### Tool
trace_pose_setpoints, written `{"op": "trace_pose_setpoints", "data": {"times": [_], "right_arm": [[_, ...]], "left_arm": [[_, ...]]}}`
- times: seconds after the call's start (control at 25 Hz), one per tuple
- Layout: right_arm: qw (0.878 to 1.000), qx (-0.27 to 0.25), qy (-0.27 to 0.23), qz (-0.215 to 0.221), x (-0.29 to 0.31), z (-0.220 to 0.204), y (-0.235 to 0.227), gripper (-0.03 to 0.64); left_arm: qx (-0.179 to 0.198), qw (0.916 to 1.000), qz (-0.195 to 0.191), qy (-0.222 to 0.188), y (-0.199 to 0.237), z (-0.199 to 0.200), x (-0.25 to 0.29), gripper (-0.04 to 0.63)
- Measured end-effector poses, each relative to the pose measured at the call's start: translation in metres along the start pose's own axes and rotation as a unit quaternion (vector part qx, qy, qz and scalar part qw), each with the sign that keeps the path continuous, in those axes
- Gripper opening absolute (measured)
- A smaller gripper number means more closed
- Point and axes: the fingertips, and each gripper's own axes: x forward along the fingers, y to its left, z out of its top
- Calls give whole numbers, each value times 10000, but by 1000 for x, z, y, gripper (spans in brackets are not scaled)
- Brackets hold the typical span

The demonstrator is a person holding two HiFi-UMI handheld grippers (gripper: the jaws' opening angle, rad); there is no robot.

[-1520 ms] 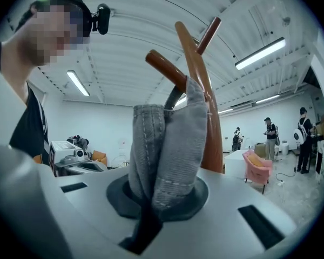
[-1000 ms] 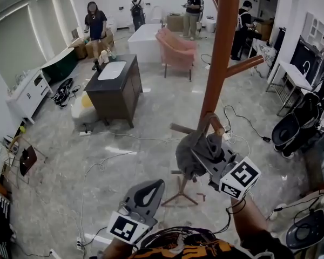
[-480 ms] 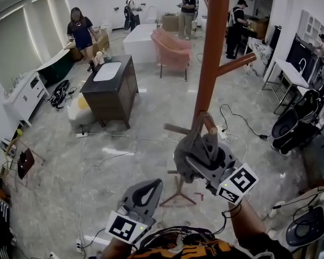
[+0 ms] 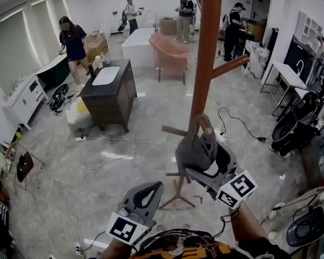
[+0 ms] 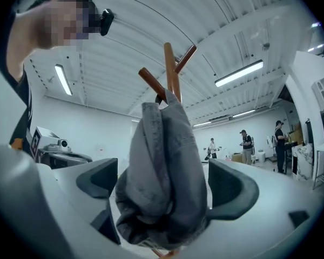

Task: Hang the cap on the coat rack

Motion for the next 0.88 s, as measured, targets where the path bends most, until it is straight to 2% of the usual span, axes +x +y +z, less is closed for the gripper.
{"op": "trace_pose_setpoints", "data": {"times": [0.24, 0.6, 0.88], "right_arm": [[9996, -78, 268, 70, -12, -15, 9, 543], [9991, -133, 399, 92, -40, -25, 26, 545], [9995, 198, 247, 74, -56, -31, 33, 533]], "left_arm": [[18, 10000, -21, -13, -6, 1, -2, 25], [44, 10000, -22, 41, -12, -3, -5, 25], [63, 9999, -71, 87, -14, -3, -4, 25]]}}
